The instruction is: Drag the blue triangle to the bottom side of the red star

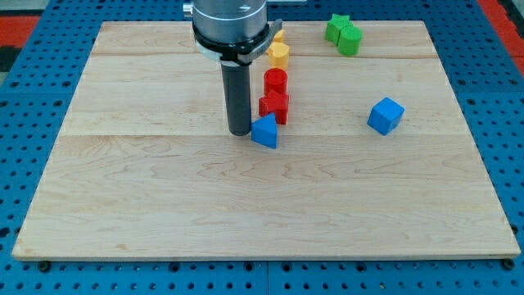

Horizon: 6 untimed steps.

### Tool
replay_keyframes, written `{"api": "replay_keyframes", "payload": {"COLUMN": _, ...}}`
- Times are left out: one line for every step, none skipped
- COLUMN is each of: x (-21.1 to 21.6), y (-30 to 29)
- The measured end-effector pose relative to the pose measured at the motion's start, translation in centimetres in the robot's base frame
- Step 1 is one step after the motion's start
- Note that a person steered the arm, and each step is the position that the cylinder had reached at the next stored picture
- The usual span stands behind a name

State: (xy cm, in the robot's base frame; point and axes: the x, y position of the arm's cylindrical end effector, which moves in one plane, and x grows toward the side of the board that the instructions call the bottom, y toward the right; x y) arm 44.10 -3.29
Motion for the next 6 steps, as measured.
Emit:
{"api": "replay_keyframes", "payload": {"x": 1.0, "y": 0.0}}
{"api": "replay_keyframes", "payload": {"x": 1.3, "y": 0.9}}
{"api": "replay_keyframes", "payload": {"x": 1.7, "y": 3.3}}
{"api": "replay_keyframes", "payload": {"x": 3.2, "y": 3.6}}
{"api": "replay_keyframes", "payload": {"x": 6.4, "y": 6.8}}
{"api": "replay_keyframes", "payload": {"x": 5.9, "y": 15.9}}
